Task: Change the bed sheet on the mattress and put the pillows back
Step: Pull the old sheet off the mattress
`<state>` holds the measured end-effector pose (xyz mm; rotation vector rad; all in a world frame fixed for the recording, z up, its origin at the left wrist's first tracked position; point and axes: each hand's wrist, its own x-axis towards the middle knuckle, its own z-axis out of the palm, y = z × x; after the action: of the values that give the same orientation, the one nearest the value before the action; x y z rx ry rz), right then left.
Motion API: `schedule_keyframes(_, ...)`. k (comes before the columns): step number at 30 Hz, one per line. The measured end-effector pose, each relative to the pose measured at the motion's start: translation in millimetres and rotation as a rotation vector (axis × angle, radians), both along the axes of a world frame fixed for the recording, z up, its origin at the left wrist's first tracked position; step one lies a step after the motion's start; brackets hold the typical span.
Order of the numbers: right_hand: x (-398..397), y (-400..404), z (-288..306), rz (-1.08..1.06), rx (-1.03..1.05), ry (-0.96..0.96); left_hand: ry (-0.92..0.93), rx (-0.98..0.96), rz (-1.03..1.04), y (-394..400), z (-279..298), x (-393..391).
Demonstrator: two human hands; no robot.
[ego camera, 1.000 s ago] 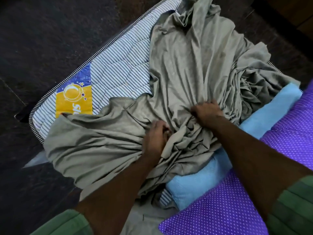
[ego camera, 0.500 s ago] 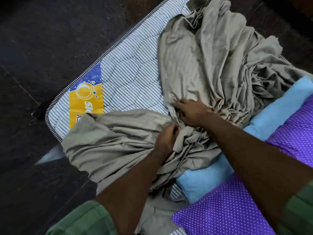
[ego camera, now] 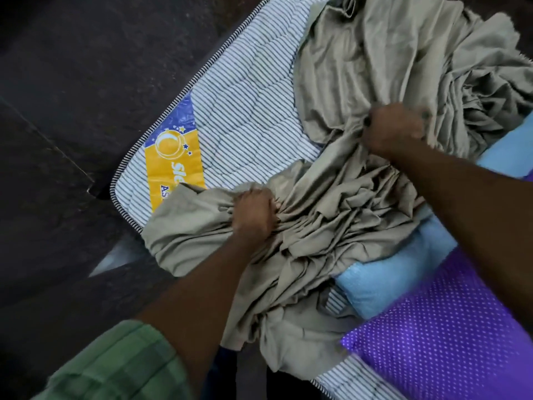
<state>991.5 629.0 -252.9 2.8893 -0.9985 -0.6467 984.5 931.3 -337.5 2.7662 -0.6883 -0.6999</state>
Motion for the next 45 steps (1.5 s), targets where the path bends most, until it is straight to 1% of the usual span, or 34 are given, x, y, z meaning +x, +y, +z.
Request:
schedule_keyframes(2, -10.8, 46.2, -5.7, -0.003, 0.081, -0.016, 0.034, -0.078, 0.143, -4.6, 0.9, -13.0)
schedule_keyframes(3, -20.8, 73.5, -10.7, -0.069, 0.119, -0.057, 0.056, -0.111, 0.177, -5.5, 1.8, -19.2)
schedule_keyframes(5, -48.6, 137.0, -19.8, -0.247, 0.165, -0.2, 0.099, -0.162, 0.169, -6.3, 5.6, -26.7)
schedule_keyframes(7, -83.2, 203.3, -30.4, -0.36, 0.198, -0.317, 0.135, -0.212, 0.155, -0.7, 2.9, -28.7)
schedule_keyframes(8, -100.4, 234.1, -34.8, -0.392, 0.215, -0.344, 0.159, -0.225, 0.132, 4.8, 0.0, -28.8)
schedule_keyframes(11, -143.4, 303.5, -41.7, -0.423, 0.224, -0.386, 0.168, -0.285, -0.048, 19.6, -7.7, -20.7)
schedule_keyframes(13, -155.8, 327.8, -36.7, -0.496, 0.24, -0.497, 0.152, -0.313, -0.164, 26.2, -3.6, -18.3)
schedule_keyframes(14, -157.4, 335.4, -34.1, -0.57, 0.227, -0.551, 0.095, -0.279, -0.227, 29.3, 1.0, -20.6)
schedule_keyframes(15, -156.6, 341.7, -30.4, -0.669, 0.186, -0.565, 0.003, -0.203, -0.263, 34.8, 8.1, -24.0)
schedule_keyframes(17, -154.9, 348.0, -33.7, -0.975, 0.132, -0.485, -0.166, -0.018, -0.195, 54.1, 19.0, -25.2)
schedule_keyframes(18, -155.1, 349.3, -36.9, -1.147, 0.142, -0.432, -0.204, 0.056, -0.153, 68.2, 20.5, -21.9)
schedule_keyframes(19, -154.6, 349.9, -38.7, -1.289, 0.195, -0.38, -0.22, 0.106, -0.141, 81.4, 22.3, -15.3)
schedule_keyframes(20, -151.6, 348.7, -34.9, -1.374, 0.263, -0.336, -0.23, 0.153, -0.193, 92.6, 24.8, -6.5)
schedule_keyframes(21, -147.7, 344.9, -32.4, -1.407, 0.313, -0.308, -0.228, 0.201, -0.289, 99.3, 31.3, 2.9)
schedule_keyframes(23, -130.6, 328.0, -24.8, -1.386, 0.469, -0.319, -0.154, 0.276, -0.534, 104.4, 41.0, 20.7)
schedule_keyframes(24, -118.5, 313.3, -22.7, -1.382, 0.562, -0.368, -0.074, 0.309, -0.596, 102.5, 49.8, 28.6)
schedule_keyframes(25, -103.0, 297.3, -21.3, -1.372, 0.623, -0.458, 0.014, 0.302, -0.575, 97.0, 53.6, 37.8)
schedule_keyframes(26, -87.6, 282.4, -19.5, -1.381, 0.657, -0.557, 0.086, 0.219, -0.46, 88.7, 57.6, 45.7)
schedule_keyframes(27, -71.9, 267.4, -18.3, -1.404, 0.671, -0.684, 0.127, 0.084, -0.298, 78.3, 58.7, 55.4)
schedule_keyframes(29, -44.2, 242.7, -16.3, -1.458, 0.714, -0.965, 0.19, -0.296, 0.04, 53.0, 65.8, 74.2)
schedule_keyframes(30, -34.4, 235.5, -14.6, -1.443, 0.784, -1.1, 0.259, -0.428, 0.147, 42.1, 67.1, 81.6)
schedule_keyframes(31, -28.1, 230.0, -15.3, -1.401, 0.834, -1.185, 0.333, -0.47, 0.197, 33.3, 68.4, 87.3)
schedule_keyframes(32, -24.8, 229.8, -13.3, -1.358, 0.834, -1.203, 0.401, -0.439, 0.195, 31.0, 65.8, 92.1)
schedule_keyframes(33, -27.8, 234.1, -17.3, -1.296, 0.743, -1.153, 0.439, -0.354, 0.157, 34.4, 62.6, 94.5)
schedule_keyframes(35, -52.7, 262.3, -38.0, -1.142, 0.518, -0.925, 0.425, -0.185, 0.046, 58.6, 51.9, 95.9)
schedule_keyframes(36, -70.2, 284.5, -46.6, -1.073, 0.486, -0.812, 0.408, -0.141, 0.0, 76.2, 44.0, 95.4)
schedule_keyframes(37, -90.6, 308.7, -56.2, -0.99, 0.499, -0.688, 0.403, -0.11, -0.019, 94.1, 38.5, 93.6)
schedule_keyframes(39, -127.8, 351.0, -67.1, -0.726, 0.447, -0.458, 0.432, -0.101, -0.013, 121.9, 29.4, 90.7)
schedule_keyframes(40, -141.8, 365.3, -70.8, -0.609, 0.393, -0.399, 0.46, -0.11, -0.003, 130.8, 27.6, 88.4)
schedule_keyframes(41, -151.5, 374.8, -70.7, -0.539, 0.353, -0.374, 0.489, -0.115, 0.013, 136.8, 27.7, 85.0)
schedule_keyframes(42, -156.6, 380.9, -67.3, -0.525, 0.337, -0.379, 0.512, -0.117, 0.031, 141.8, 27.9, 81.6)
schedule_keyframes(44, -158.7, 386.6, -63.3, -0.504, 0.336, -0.449, 0.548, -0.117, 0.097, 146.4, 31.1, 73.8)
schedule_keyframes(45, -156.5, 389.3, -61.3, -0.451, 0.328, -0.463, 0.565, -0.134, 0.133, 148.2, 32.5, 69.4)
